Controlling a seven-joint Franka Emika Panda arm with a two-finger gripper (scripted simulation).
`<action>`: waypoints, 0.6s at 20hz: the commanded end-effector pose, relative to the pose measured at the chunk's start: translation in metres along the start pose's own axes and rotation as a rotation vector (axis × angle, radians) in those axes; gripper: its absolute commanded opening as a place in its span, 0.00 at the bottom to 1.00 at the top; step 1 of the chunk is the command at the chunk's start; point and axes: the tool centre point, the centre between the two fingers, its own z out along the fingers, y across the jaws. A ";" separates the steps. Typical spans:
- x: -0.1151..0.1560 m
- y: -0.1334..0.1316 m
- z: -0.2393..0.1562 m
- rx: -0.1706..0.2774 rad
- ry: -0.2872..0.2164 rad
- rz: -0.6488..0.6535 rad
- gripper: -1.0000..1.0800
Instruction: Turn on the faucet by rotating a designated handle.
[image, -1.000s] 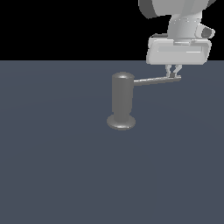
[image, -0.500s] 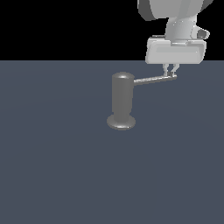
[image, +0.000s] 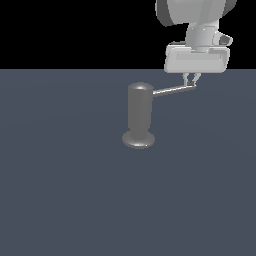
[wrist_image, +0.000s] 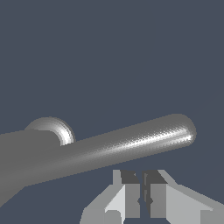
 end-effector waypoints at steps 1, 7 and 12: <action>0.008 -0.004 0.007 0.002 -0.003 -0.004 0.00; 0.021 -0.004 0.008 0.001 -0.005 0.000 0.00; 0.032 -0.004 0.009 0.000 -0.007 0.003 0.00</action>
